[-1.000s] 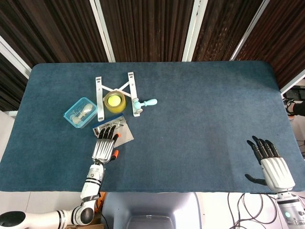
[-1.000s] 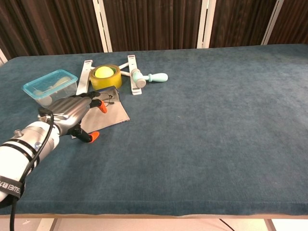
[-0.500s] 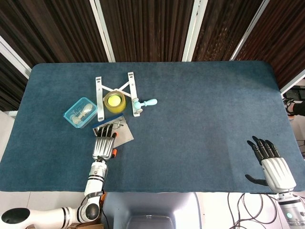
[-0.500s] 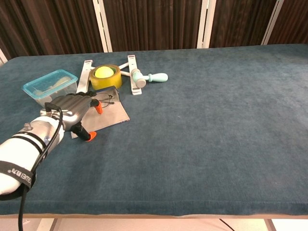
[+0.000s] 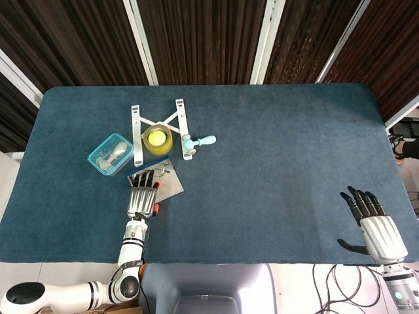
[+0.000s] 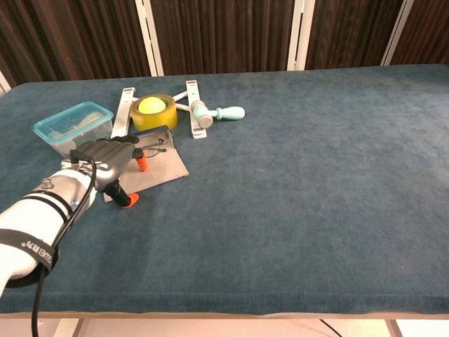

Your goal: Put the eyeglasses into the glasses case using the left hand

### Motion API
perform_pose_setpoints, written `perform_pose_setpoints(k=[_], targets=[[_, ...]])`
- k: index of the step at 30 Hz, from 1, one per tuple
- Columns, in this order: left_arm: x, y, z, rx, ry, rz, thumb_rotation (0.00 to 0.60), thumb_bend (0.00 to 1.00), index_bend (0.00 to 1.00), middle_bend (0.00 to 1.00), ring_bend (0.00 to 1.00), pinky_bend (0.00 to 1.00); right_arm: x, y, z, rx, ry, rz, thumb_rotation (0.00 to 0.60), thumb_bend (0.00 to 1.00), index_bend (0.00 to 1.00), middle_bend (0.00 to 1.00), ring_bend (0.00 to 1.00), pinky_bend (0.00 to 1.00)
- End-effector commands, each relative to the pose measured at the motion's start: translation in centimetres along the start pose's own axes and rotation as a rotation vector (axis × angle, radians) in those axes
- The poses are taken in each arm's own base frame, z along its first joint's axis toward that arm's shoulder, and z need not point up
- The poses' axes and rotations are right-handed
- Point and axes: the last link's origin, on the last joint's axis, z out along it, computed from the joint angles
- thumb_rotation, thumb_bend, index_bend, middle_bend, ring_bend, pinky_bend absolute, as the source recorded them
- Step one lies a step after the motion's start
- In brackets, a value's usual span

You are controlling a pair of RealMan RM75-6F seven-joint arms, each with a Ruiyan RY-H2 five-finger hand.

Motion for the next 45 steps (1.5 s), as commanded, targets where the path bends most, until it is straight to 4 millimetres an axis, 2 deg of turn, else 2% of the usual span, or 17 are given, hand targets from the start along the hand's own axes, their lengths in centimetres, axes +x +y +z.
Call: perform_pose_setpoints(k=[1,10,19,25,39,45], targets=[[0.0,0.0,0.0,0.002,0.007,0.007,0.6,0.29,0.33,0.0,0.0,0.09,0.0,0.0,0.0,0.0,0.0,0.0,0.6,0.18,0.0,0.0,0.0,0.0],[-0.4,-0.1,0.1,0.021,0.041,0.061,0.6,0.32,0.34,0.0,0.0,0.11,0.1,0.0,-0.1,0.001,0.003,0.002,0.6,0.18,0.0,0.0,0.0,0.0],[-0.6,-0.3,0.3,0.032,0.084,0.101,0.6,0.4,0.37,0.0,0.0,0.13,0.2,0.1,-0.1,0.002,0.005,0.003,0.6,0.18,0.0,0.0,0.0,0.0],[-0.4,-0.4,0.4,0.027,0.109,0.094,0.6,0.42,0.39,0.01,0.0,0.14,0.1,0.1,-0.1,0.003,0.004,0.003,0.6,0.18,0.0,0.0,0.0,0.0],[-0.1,-1.6,1.9,0.088,0.233,0.098,0.6,0.42,0.39,0.04,0.0,0.16,0.3,0.2,-0.1,-0.001,0.009,0.007,0.6,0.18,0.0,0.0,0.0,0.0],[-0.5,-2.2,2.5,0.108,0.206,0.074,0.6,0.42,0.42,0.04,0.0,0.16,0.4,0.3,0.0,-0.005,0.011,0.008,0.6,0.18,0.0,0.0,0.0,0.0]])
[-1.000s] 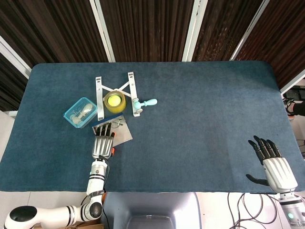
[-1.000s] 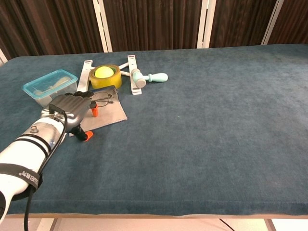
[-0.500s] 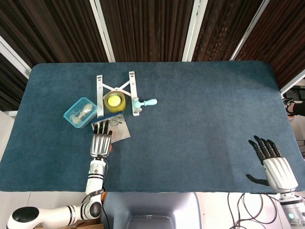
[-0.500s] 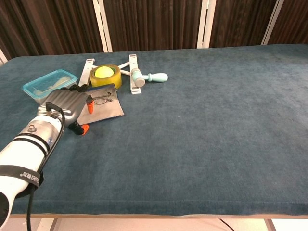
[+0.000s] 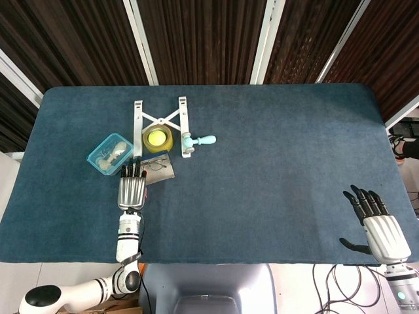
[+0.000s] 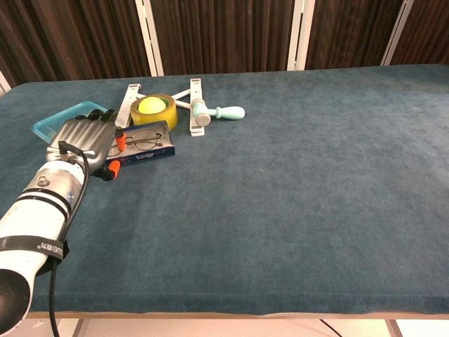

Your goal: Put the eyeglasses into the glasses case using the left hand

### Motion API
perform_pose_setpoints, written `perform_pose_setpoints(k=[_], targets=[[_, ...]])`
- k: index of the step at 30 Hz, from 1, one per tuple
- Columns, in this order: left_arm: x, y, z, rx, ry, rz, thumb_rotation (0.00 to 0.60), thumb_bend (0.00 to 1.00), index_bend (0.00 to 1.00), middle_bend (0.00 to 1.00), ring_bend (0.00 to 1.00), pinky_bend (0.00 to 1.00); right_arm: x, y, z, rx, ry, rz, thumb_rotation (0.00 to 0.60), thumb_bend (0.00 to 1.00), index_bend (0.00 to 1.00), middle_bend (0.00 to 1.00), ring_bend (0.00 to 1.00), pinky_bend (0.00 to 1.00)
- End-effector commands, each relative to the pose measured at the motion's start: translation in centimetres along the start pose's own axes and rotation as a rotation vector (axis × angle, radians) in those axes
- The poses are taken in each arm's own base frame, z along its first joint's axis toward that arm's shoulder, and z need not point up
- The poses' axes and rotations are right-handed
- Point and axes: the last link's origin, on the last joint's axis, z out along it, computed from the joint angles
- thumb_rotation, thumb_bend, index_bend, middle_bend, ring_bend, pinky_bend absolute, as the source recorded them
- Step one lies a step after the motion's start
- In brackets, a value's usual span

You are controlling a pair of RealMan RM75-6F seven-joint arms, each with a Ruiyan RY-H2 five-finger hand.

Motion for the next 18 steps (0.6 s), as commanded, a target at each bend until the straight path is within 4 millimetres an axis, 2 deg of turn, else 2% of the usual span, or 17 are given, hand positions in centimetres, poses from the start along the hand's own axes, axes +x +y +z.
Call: perform_pose_setpoints(k=[1,11,18], targets=[[-0.4,-0.1,0.2,0.005,-0.026,-0.023,0.6,0.43,0.44,0.04,0.0,0.16,0.0,0.0,0.0,-0.001,-0.001,-0.001,0.6,0.18,0.0,0.0,0.0,0.0],[-0.2,0.0,0.0,-0.032,-0.043,-0.12,0.6,0.54,0.57,0.1,0.03,0.15,-0.1,0.0,0.1,0.0,-0.003,-0.005,0.6,0.18,0.0,0.0,0.0,0.0],[0.5,-0.7,-1.4,-0.064,-0.006,-0.201,0.6,0.55,0.59,0.12,0.04,0.15,-0.1,-0.1,0.0,0.003,-0.005,-0.006,0.6,0.18,0.0,0.0,0.0,0.0]])
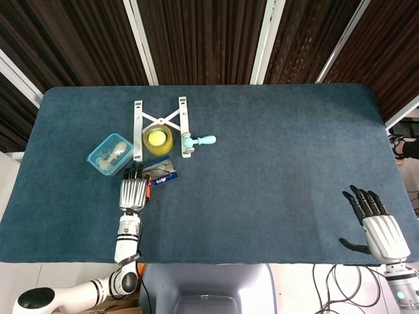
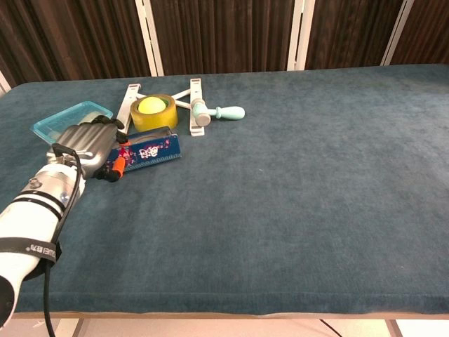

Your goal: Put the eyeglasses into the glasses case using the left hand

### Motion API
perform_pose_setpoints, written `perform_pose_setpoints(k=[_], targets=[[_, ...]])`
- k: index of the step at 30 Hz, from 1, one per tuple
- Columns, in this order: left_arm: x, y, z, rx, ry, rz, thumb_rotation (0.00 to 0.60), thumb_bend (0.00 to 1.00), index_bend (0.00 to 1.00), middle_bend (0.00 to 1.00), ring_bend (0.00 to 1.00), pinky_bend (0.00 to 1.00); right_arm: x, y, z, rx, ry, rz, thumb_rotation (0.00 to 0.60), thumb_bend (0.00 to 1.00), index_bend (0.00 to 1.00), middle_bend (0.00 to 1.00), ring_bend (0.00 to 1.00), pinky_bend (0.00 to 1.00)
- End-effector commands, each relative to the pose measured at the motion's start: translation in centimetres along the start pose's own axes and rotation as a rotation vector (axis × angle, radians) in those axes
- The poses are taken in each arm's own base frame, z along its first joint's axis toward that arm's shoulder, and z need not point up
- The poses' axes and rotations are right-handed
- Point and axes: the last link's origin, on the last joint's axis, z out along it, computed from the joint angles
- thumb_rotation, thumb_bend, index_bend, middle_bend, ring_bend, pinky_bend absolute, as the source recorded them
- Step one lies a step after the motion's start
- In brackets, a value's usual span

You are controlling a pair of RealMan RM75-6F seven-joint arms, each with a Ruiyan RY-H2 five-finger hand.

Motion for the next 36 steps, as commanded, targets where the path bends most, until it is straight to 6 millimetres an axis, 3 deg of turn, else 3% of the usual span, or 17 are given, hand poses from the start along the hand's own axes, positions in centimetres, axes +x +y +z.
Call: perform_pose_setpoints(k=[1,8,14,36], targets=[[0.7,-0.6,-1.1,-0.023,0.02,-0.042,0.6,0.54,0.6,0.12,0.04,0.15,0.0,0.0,0.0,0.0,0.0,0.0,0.6,0.18,0.0,0.0,0.0,0.0],[3.0,-2.0,-2.7,-0.045,0.052,-0.091,0.6,0.54,0.61,0.12,0.04,0.15,0.0,-0.1,-0.1,0.0,0.0,-0.002,0.6,0.18,0.0,0.0,0.0,0.0],[4.2,-2.7,-1.9,-0.021,0.021,-0.07,0.6,0.54,0.61,0.13,0.04,0.14,-0.2,-0.2,-0.1,0.004,-0.004,-0.009,0.6,0.18,0.0,0.0,0.0,0.0],[3.1,-2.4,0.7,0.025,-0.072,-0.032,0.6,0.52,0.62,0.13,0.05,0.14,-0.1,-0.1,0.0,0.0,-0.006,-0.004,0.6,0.18,0.0,0.0,0.0,0.0]])
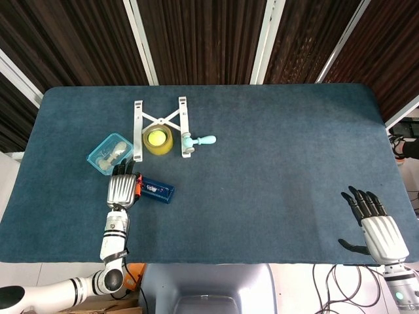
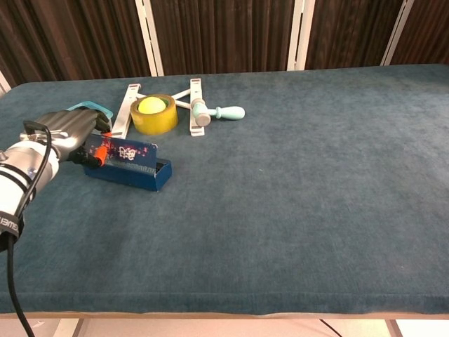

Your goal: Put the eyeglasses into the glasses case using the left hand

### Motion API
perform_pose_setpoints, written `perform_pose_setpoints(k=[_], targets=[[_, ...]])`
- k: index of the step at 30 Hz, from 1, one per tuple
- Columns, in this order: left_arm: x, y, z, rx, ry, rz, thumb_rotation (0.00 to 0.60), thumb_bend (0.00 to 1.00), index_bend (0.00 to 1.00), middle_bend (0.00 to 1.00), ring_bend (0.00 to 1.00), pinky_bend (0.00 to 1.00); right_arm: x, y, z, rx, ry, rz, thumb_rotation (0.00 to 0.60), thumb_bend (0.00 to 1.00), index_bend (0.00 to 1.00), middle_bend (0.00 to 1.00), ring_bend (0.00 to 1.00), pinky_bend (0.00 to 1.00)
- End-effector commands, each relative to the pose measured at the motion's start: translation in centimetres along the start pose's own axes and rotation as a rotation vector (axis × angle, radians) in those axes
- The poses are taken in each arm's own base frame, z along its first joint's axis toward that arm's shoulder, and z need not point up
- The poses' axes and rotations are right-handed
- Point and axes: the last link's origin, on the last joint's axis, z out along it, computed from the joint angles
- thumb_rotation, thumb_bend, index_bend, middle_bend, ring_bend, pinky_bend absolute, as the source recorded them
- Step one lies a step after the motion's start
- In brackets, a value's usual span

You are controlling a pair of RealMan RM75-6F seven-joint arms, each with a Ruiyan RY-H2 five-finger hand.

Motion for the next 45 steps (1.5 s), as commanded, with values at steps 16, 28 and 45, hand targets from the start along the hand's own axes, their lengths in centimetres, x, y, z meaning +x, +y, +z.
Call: perform_pose_setpoints(k=[16,28,45], targets=[[-0.6,0.8,1.7,0.024,-0.005,-0.005,0.6,0.46,0.39,0.12,0.06,0.14,0.1,0.1,0.0,-0.005,0.002,0.002,0.6,0.18,0.0,0.0,0.0,0.0],[-1.4,0.6,2.5,0.039,0.012,-0.02,0.6,0.43,0.19,0.08,0.05,0.14,0.2,0.2,0.1,-0.009,0.005,0.006,0.6,0.18,0.0,0.0,0.0,0.0],[4.9,-9.4,-12.5,-0.227,-0.027,-0.099,0.6,0.42,0.0,0.0,0.0,0.09,-0.6,-0.3,0.1,-0.003,-0.016,-0.03,0.6,0.18,0.0,0.0,0.0,0.0]])
